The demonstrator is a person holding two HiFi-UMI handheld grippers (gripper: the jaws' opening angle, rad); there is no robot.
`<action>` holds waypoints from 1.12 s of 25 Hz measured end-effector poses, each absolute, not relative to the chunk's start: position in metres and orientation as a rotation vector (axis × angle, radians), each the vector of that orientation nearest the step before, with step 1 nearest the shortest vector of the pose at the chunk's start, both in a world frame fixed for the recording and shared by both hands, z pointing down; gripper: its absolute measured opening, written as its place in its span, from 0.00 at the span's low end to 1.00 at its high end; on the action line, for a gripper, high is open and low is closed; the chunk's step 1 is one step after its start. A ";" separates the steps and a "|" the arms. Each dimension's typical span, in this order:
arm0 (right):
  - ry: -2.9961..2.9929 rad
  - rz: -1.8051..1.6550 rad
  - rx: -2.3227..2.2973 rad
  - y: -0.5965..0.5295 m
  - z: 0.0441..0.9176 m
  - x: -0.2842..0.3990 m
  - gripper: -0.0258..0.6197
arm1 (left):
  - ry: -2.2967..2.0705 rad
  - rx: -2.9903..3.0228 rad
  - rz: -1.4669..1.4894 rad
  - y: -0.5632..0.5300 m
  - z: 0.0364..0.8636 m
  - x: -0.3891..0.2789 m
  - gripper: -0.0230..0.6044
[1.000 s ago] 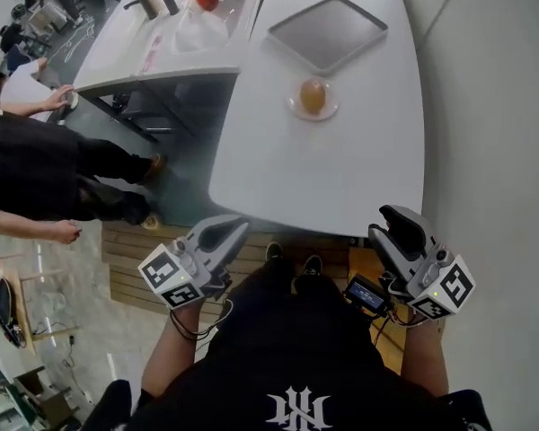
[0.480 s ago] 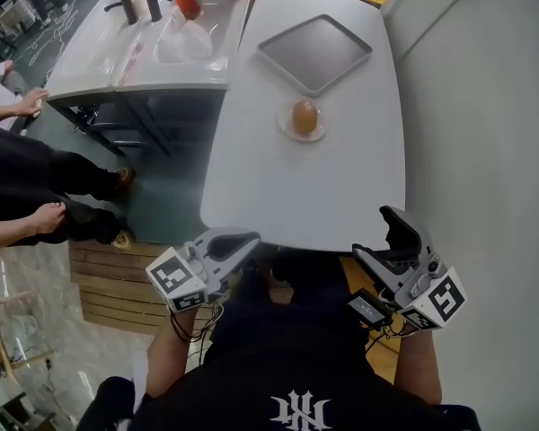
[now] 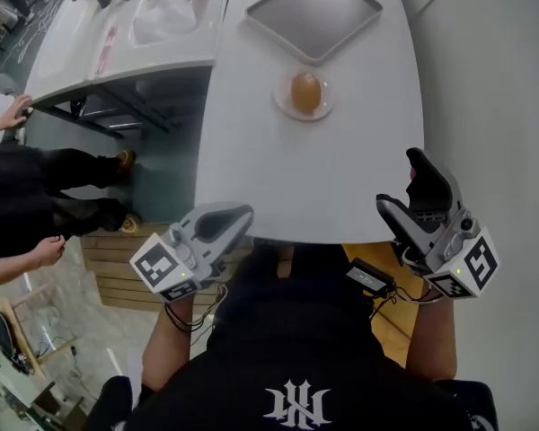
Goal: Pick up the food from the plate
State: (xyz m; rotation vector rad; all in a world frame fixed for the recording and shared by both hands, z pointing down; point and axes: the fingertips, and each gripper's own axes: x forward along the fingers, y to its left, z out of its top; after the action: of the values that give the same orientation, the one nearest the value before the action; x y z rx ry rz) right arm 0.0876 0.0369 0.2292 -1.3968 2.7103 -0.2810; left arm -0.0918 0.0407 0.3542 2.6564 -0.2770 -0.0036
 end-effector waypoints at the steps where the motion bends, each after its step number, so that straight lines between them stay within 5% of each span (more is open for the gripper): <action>1: 2.713 -0.278 -1.383 0.024 0.230 0.089 0.49 | -0.282 2.656 -0.004 0.031 0.356 -0.089 0.05; 28: 2.968 -0.502 -1.298 -0.146 0.391 0.085 0.54 | -0.233 2.539 0.047 -0.094 0.428 -0.019 0.05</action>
State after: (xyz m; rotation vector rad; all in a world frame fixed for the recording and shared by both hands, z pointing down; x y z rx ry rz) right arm 0.0847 -0.1456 0.3907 -1.2984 2.9677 -0.5020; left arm -0.0187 -0.0942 0.4281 2.5388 -0.2327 0.0470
